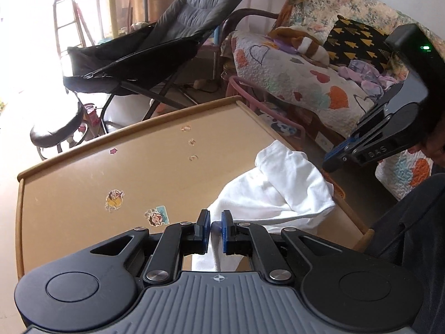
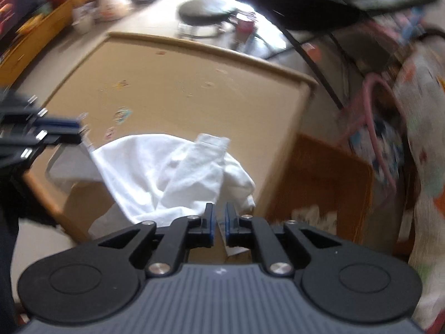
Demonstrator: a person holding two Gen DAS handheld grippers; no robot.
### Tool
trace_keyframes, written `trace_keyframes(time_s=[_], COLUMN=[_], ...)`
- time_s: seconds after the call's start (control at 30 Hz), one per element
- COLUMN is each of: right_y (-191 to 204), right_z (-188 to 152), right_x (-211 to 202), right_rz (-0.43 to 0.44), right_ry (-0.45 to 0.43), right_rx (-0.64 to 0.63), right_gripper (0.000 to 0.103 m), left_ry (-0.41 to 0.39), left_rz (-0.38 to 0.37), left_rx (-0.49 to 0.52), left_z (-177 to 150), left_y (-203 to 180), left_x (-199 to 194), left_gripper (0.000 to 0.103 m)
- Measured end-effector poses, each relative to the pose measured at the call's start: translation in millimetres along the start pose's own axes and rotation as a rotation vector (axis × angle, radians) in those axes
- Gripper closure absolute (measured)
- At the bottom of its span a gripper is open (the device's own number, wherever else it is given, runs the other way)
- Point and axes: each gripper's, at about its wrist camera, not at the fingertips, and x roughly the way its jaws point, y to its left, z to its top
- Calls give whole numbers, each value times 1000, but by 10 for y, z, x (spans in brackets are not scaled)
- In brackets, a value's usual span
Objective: Fold clothes
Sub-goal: 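Lift the white cloth with the right gripper while the left gripper holds its edge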
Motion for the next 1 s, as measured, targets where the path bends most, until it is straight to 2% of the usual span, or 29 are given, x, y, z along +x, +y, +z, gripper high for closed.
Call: trace_keyframes(time_s=[0.13,0.27,0.37,0.43,0.53,1.0], right_y=[164,333,463,499,551,793], right_z=[1,-35,-95,-104,-118,-245], right_x=[-68,-86,-58,-22,24,300], right_rz=[54,65,68,82,91,35], right_ry=[-5,10,33,60,85,164], right_rx=[-246,-495,-673,-722,-790,-1099], right_gripper=[94,93,81,71,66,67], left_ry=[5,14,19,21,26,38], left_rz=[-2,-10,-13,-17,-21,-38], left_rx=[4,-1,-2,-5,-11,-22], left_z=[47,68,74,90,102,158], left_y=[21,54,61,75,84,123], left_x=[-15,-26,-30,-42,-32,38], left_gripper=[95,95,95,95,95,95])
